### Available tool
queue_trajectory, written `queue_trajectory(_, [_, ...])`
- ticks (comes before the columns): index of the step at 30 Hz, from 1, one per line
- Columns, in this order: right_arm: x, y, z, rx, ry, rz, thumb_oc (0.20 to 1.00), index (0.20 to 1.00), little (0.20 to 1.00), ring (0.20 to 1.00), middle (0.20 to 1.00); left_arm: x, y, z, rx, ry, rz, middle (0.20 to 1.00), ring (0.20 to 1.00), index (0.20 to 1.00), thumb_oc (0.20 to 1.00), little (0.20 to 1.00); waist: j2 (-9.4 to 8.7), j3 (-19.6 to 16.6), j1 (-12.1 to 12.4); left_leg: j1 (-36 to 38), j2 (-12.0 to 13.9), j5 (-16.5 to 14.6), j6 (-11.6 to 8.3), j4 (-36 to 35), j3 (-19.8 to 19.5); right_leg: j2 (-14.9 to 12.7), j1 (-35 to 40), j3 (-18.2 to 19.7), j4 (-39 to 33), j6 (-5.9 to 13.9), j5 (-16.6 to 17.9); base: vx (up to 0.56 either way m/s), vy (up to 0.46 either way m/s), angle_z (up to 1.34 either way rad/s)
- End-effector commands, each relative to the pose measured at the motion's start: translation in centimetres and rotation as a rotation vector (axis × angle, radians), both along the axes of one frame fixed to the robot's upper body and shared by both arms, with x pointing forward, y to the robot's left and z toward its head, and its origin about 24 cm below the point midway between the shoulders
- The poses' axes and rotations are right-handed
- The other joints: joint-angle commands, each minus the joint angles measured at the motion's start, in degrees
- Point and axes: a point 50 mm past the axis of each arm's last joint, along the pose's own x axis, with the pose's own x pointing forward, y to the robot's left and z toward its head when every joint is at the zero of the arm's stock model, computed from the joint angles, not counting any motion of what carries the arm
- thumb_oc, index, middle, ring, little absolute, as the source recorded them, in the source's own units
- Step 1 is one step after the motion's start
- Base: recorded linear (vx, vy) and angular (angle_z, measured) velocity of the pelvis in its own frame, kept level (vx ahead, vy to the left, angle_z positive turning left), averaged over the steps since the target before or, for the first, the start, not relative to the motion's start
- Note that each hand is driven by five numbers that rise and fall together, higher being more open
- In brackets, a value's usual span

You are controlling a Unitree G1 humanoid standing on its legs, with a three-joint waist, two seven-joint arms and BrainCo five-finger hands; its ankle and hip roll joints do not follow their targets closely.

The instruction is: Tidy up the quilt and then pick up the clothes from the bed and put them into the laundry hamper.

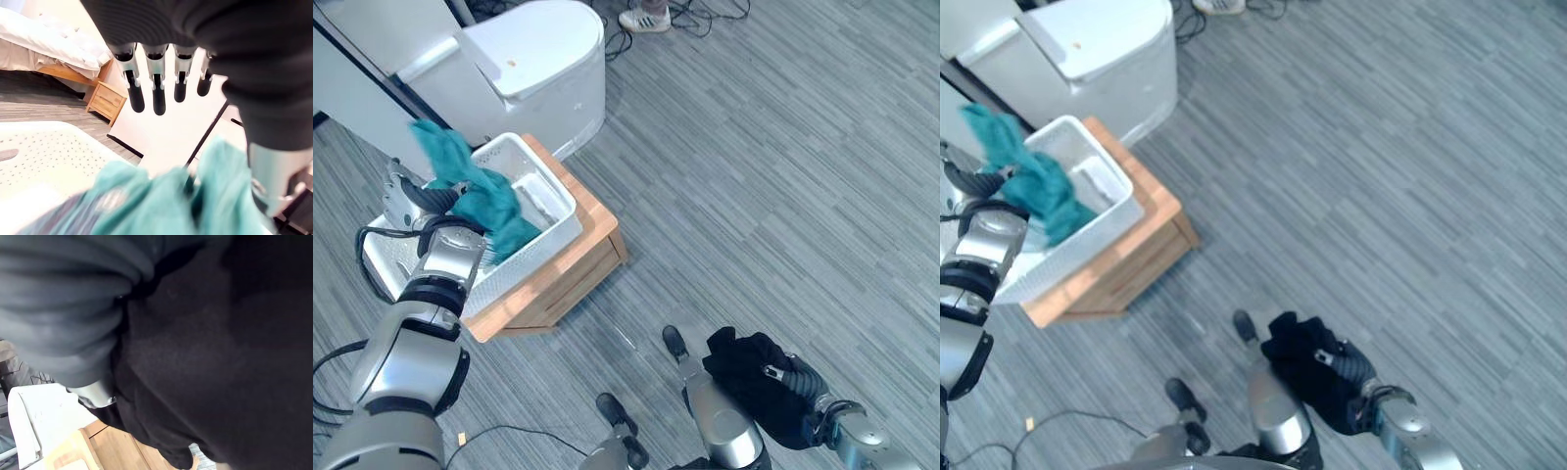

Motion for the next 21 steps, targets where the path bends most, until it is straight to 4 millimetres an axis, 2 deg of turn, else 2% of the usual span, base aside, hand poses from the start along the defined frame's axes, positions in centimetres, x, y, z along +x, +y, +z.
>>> queue_trajectory(1, [-1.0,0.5,0.4,0.047,-0.045,0.008,0.200,0.200,0.200,0.200,0.200,-1.0,1.5,2.7,0.030,-0.166,0.070,1.000,1.000,1.000,1.000,1.000,-2.58,-3.7,1.2,-3.4,2.9,0.2,-0.93,0.9,-2.6,-3.0,0.4,0.0,4.9,6.65,-9.6,0.00,0.000,0.00])
queue_trajectory(3, [-1.3,0.4,0.5,0.047,-0.050,0.004,0.200,0.200,0.200,0.200,0.200,-1.0,1.4,2.9,-0.015,-0.232,0.048,1.000,1.000,1.000,1.000,1.000,-2.58,-3.9,1.4,-3.3,2.8,0.1,-0.87,1.1,-2.8,-3.1,0.9,-0.2,5.1,6.55,-10.0,0.00,0.000,0.00])
queue_trajectory(5, [-1.9,0.3,0.6,0.031,-0.071,-0.011,0.200,0.200,0.200,0.200,0.200,-0.7,-0.4,2.7,-0.101,-0.363,-0.045,1.000,1.000,1.000,1.000,1.000,-2.65,-4.5,2.3,-2.8,2.9,0.0,-0.92,1.5,-3.3,-3.2,2.1,-0.7,5.7,6.35,-10.6,0.02,0.006,0.01])
queue_trajectory(6, [-2.0,0.1,0.9,0.026,-0.090,-0.024,0.200,0.200,0.200,0.200,0.200,-0.6,-1.6,2.1,-0.164,-0.424,-0.095,1.000,1.000,1.000,1.000,1.000,-2.73,-4.6,2.9,-2.3,2.9,-0.2,-0.88,1.7,-3.8,-3.4,3.0,-1.3,5.8,6.33,-11.0,0.08,0.017,0.06])
queue_trajectory(7, [-2.0,-0.1,1.6,0.004,-0.154,-0.041,0.200,0.200,0.200,0.200,0.200,-1.0,-3.4,0.3,-0.269,-0.485,-0.191,1.000,1.000,1.000,1.000,1.000,-2.61,-5.0,4.4,-1.8,2.8,-0.6,-0.75,2.2,-4.9,-3.7,4.5,-2.2,5.8,6.23,-11.4,0.07,0.015,0.16])
queue_trajectory(9, [-1.6,-0.3,2.5,0.005,-0.202,-0.056,0.200,0.200,0.200,0.200,0.200,-1.8,-5.2,-1.9,-0.322,-0.486,-0.282,1.000,1.000,1.000,1.000,1.000,-2.69,-5.3,5.7,-1.5,2.7,-0.7,-0.64,2.5,-5.8,-3.9,5.5,-2.9,5.6,6.16,-11.5,0.08,0.013,0.33])
queue_trajectory(10, [-0.7,-0.4,5.0,-0.013,-0.319,-0.057,0.200,0.200,0.200,0.200,0.200,-4.3,-8.3,-5.7,-0.477,-0.461,-0.415,1.000,1.000,1.000,1.000,1.000,-2.83,-5.9,8.1,-0.9,2.5,-1.2,-0.35,3.2,-7.7,-4.4,7.3,-4.3,5.2,5.99,-11.8,0.12,0.049,0.32])
queue_trajectory(11, [0.2,-0.5,6.6,-0.026,-0.384,-0.063,0.200,0.200,0.200,0.200,0.200,-6.8,-10.2,-8.5,-0.550,-0.396,-0.482,1.000,1.000,1.000,1.000,1.000,-2.76,-6.3,10.1,-0.7,2.3,-1.6,-0.22,3.8,-9.1,-4.7,8.5,-5.3,5.0,5.84,-12.1,0.11,0.047,0.26])
queue_trajectory(12, [0.4,-0.5,6.8,-0.032,-0.395,-0.059,0.200,0.200,0.200,0.200,0.200,-7.1,-10.3,-8.8,-0.556,-0.386,-0.490,1.000,1.000,1.000,1.000,1.000,-2.72,-6.5,10.4,-0.8,2.2,-1.5,-0.22,3.8,-9.3,-4.7,8.5,-5.5,4.9,5.79,-12.0,0.10,0.050,0.22])
queue_trajectory(13, [1.3,-0.6,8.3,-0.056,-0.458,-0.054,0.200,0.200,0.200,0.200,0.200,-9.0,-11.2,-10.8,-0.638,-0.299,-0.538,1.000,1.000,1.000,1.000,1.000,-2.77,-6.8,12.4,-0.6,2.0,-2.0,-0.16,4.4,-10.5,-5.1,9.6,-6.4,4.7,5.54,-12.2,0.07,0.038,0.28])
queue_trajectory(14, [1.9,-0.6,9.0,-0.071,-0.489,-0.052,0.200,0.200,0.200,0.200,0.200,-9.8,-11.4,-11.7,-0.655,-0.250,-0.556,1.000,1.000,1.000,1.000,1.000,-2.81,-7.0,13.5,-0.6,1.9,-2.2,-0.15,4.6,-11.1,-5.2,10.1,-7.0,4.6,5.40,-12.3,0.15,0.074,0.59])
queue_trajectory(15, [4.6,-1.1,11.4,-0.135,-0.581,-0.071,0.200,0.200,0.200,0.200,0.200,-13.5,-11.6,-15.6,-0.720,-0.029,-0.574,1.000,1.000,1.000,1.000,1.000,-3.27,-7.1,17.8,-0.4,1.3,-3.1,-0.19,6.0,-13.3,-5.9,12.7,-9.4,4.0,4.89,-12.7,0.14,0.059,0.67])
queue_trajectory(16, [6.1,-1.5,12.4,-0.172,-0.606,-0.085,0.200,0.200,0.200,0.200,0.200,-15.3,-11.4,-17.5,-0.731,0.063,-0.552,1.000,1.000,1.000,1.000,1.000,-3.52,-7.1,19.9,-0.5,1.0,-3.3,-0.18,6.3,-14.4,-6.1,13.8,-10.4,3.6,4.72,-12.8,0.12,0.045,0.62])
queue_trajectory(17, [6.6,-1.7,12.6,-0.182,-0.612,-0.091,0.200,0.200,0.200,0.200,0.200,-15.8,-11.3,-18.0,-0.730,0.089,-0.543,1.000,1.000,1.000,1.000,1.000,-3.61,-7.3,20.6,-0.7,0.9,-3.1,-0.17,6.3,-14.7,-6.1,13.9,-10.7,3.5,4.66,-12.7,0.08,0.020,0.47])
queue_trajectory(18, [7.9,-1.9,13.2,-0.210,-0.627,-0.109,0.200,0.200,0.200,0.200,0.200,-17.3,-10.7,-19.6,-0.743,0.171,-0.504,1.000,1.000,1.000,1.000,1.000,-3.83,-7.1,22.6,-0.6,0.7,-3.2,-0.16,6.5,-15.8,-6.3,15.1,-11.7,3.2,4.58,-12.8,0.12,0.006,0.56])
queue_trajectory(19, [10.0,-2.2,13.6,-0.255,-0.636,-0.130,0.200,0.200,0.200,0.200,0.200,-19.9,-9.5,-21.9,-0.735,0.319,-0.429,1.000,1.000,1.000,1.000,1.000,-4.39,-7.1,25.8,-0.5,0.6,-3.1,-0.20,6.5,-17.1,-6.4,16.7,-13.4,2.7,4.57,-12.9,0.16,-0.016,0.74])
queue_trajectory(20, [11.1,-2.4,13.8,-0.275,-0.635,-0.149,0.200,0.200,0.200,0.200,0.200,-21.7,-8.4,-23.2,-0.703,0.406,-0.388,1.000,1.000,1.000,1.000,1.000,-4.88,-7.0,27.6,-0.3,0.5,-3.0,-0.25,6.4,-17.8,-6.4,17.7,-14.4,2.3,4.60,-12.7,0.14,-0.035,0.69])
queue_trajectory(21, [11.4,-2.5,13.8,-0.286,-0.634,-0.151,0.200,0.200,0.200,0.200,0.200,-22.3,-8.1,-23.6,-0.695,0.432,-0.375,1.000,1.000,1.000,1.000,1.000,-5.06,-7.0,28.1,-0.2,0.5,-3.0,-0.28,6.3,-18.0,-6.4,18.0,-14.7,2.2,4.62,-12.7,0.16,-0.055,0.65])
